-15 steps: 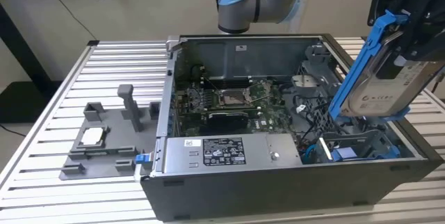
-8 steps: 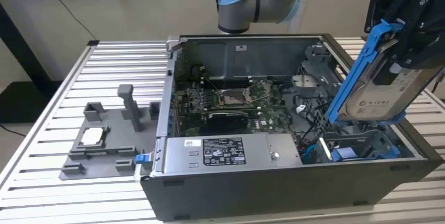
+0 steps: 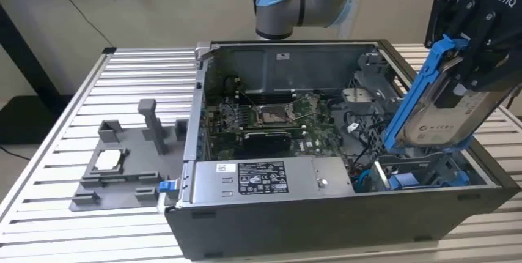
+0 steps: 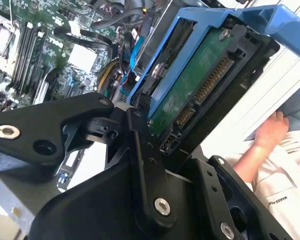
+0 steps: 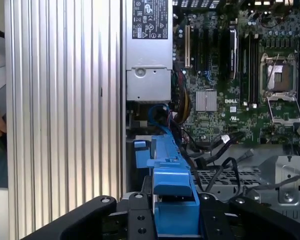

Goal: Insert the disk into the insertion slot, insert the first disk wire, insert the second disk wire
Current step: 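Insert the disk into the insertion slot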

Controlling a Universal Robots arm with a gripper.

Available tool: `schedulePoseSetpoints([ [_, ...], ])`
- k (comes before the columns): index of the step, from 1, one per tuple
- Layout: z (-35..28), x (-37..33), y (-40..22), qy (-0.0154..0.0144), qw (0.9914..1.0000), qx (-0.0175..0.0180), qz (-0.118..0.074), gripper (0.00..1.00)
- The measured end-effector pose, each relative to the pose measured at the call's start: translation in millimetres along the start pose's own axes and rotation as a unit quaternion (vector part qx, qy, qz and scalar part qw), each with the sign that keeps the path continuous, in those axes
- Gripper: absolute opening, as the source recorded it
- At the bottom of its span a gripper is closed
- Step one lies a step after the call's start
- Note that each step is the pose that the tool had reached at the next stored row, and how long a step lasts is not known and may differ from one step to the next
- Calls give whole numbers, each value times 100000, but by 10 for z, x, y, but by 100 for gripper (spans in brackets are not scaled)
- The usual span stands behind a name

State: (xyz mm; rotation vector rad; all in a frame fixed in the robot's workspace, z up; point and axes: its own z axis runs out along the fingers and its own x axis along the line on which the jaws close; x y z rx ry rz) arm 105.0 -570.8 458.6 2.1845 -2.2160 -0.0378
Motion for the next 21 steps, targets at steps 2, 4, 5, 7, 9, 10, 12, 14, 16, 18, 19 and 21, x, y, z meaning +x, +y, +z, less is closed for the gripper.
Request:
schedulePoseSetpoints([
  [2, 32, 0, -9, 38, 100000, 35, -67, 33],
  [4, 59, -1, -19, 47, 100000, 79, -136, 33],
  [5, 72, -1, -24, 55, 100000, 103, -164, 33],
  [7, 99, -1, -35, 59, 100000, 150, -225, 33],
  [9, 126, -1, -45, 71, 99999, 178, -274, 33],
  [10, 141, -1, -49, 93, 99999, 186, -280, 33],
  [12, 171, -1, -57, 120, 99999, 195, -286, 33],
  [14, 198, -1, -65, 144, 99999, 203, -295, 33],
  [16, 223, -1, -73, 164, 99999, 219, -300, 33],
  [18, 248, -1, -80, 172, 99999, 240, -309, 33],
  [19, 261, -1, -83, 166, 99999, 260, -314, 33],
  [21, 284, -1, -90, 170, 99999, 302, -324, 33],
])
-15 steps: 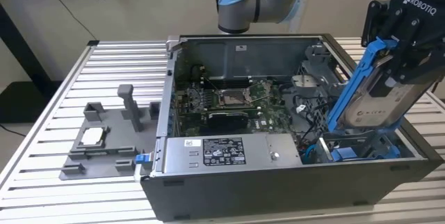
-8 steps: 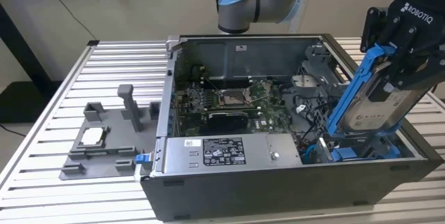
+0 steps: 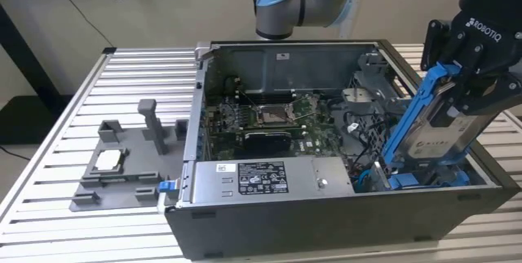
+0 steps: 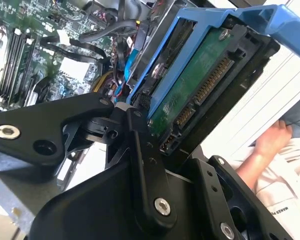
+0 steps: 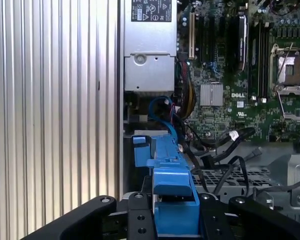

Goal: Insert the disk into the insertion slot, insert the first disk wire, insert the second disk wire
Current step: 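Insert the disk into the insertion slot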

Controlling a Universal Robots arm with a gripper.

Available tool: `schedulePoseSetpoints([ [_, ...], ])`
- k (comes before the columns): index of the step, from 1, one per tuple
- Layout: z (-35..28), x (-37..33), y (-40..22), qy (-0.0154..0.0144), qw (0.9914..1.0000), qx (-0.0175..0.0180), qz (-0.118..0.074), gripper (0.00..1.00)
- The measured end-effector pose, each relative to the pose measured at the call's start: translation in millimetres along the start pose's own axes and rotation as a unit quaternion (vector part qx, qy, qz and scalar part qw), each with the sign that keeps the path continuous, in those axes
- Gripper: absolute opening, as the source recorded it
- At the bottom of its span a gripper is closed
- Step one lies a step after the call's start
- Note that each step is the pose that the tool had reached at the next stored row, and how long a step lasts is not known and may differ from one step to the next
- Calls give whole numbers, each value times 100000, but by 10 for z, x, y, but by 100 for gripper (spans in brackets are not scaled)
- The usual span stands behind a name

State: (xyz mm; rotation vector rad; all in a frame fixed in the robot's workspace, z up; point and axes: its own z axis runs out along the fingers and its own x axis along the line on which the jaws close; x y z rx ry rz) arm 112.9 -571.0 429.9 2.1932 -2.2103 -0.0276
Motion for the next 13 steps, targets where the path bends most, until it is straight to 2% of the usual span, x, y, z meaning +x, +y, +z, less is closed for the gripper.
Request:
schedulePoseSetpoints([
  [13, 131, -1, -33, -15, 100000, 209, -29, 33],
])
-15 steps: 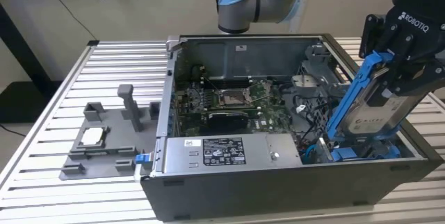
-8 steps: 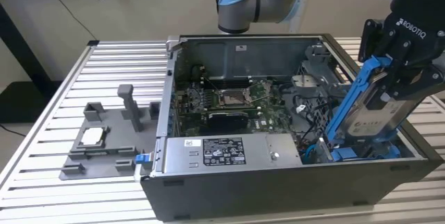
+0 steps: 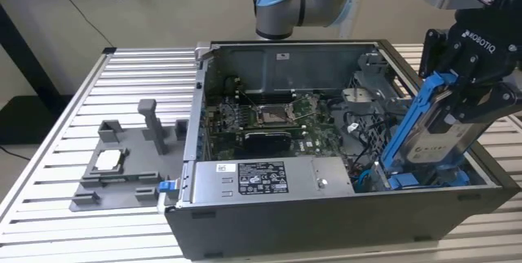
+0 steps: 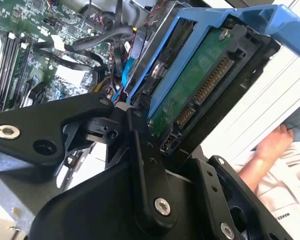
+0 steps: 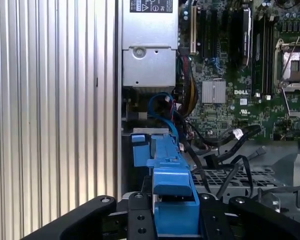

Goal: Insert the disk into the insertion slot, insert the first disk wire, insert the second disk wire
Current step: 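Insert the disk into the insertion slot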

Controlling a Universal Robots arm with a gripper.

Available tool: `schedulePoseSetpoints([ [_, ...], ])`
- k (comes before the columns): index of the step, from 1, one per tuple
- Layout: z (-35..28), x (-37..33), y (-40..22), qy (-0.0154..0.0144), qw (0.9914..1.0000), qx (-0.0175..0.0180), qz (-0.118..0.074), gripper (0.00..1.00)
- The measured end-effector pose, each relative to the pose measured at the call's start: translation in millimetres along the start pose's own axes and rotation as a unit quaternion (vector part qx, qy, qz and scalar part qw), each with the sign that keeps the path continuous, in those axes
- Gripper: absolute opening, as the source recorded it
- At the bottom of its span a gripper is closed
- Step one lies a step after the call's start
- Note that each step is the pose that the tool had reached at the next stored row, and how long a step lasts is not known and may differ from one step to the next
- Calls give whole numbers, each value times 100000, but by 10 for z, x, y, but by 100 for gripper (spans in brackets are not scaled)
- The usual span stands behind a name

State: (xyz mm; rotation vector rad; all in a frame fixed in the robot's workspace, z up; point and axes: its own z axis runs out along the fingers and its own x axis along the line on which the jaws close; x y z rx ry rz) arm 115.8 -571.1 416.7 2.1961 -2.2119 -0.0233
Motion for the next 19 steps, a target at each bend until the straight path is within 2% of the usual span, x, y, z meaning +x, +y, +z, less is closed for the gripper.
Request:
schedulePoseSetpoints([
  [4, 49, 0, -11, -78, 100000, 4, 7, 33],
  [19, 319, -2, -27, -161, 100000, -1, -1, 33],
])
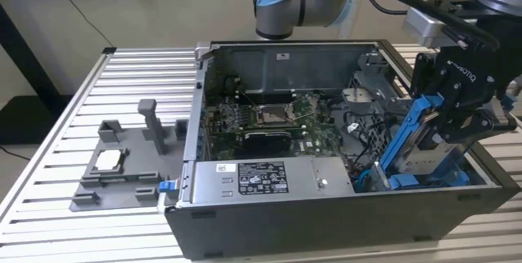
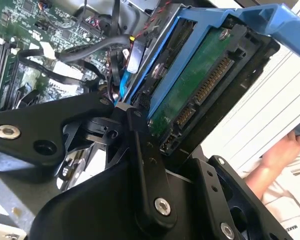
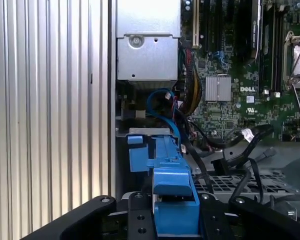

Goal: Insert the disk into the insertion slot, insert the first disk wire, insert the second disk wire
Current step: 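Insert the disk into the insertion slot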

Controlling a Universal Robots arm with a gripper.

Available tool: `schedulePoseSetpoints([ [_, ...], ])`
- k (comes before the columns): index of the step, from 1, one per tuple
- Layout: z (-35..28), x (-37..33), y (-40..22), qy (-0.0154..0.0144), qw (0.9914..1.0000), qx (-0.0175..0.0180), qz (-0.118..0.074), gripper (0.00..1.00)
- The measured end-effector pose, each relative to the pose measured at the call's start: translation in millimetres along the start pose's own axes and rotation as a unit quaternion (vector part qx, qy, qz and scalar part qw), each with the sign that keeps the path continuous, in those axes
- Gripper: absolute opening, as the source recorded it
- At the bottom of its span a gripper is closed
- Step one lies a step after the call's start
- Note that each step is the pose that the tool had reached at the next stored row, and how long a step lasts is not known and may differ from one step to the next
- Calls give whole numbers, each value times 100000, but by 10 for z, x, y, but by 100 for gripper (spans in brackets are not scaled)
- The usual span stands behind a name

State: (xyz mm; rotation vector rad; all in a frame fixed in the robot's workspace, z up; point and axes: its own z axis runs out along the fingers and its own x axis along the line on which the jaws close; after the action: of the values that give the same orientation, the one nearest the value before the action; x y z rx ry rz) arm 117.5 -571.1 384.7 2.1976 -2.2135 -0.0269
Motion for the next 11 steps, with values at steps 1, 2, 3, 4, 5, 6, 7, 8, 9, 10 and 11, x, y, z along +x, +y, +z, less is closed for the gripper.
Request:
schedulePoseSetpoints([
  [1, 18, 0, -1, 3, 100000, 0, 1, 33],
  [2, 37, 0, -1, -3, 100000, 1, 0, 33],
  [3, 55, 0, -2, -4, 100000, 1, 0, 33],
  [4, 73, 0, -2, -2, 100000, 1, 0, 33],
  [5, 91, 0, -3, -2, 100000, 0, -1, 33],
  [6, 109, -1, -3, -2, 100000, 1, 1, 33],
  [7, 122, -1, -3, -4, 100000, 1, -1, 33],
  [8, 129, -1, -4, 7, 100000, 0, -1, 33],
  [9, 140, -1, -4, 5, 100000, 1, -1, 33],
  [10, 156, -1, -4, -3, 100000, 0, 0, 33],
  [11, 173, -1, -5, 1, 100000, 1, 1, 33],
])
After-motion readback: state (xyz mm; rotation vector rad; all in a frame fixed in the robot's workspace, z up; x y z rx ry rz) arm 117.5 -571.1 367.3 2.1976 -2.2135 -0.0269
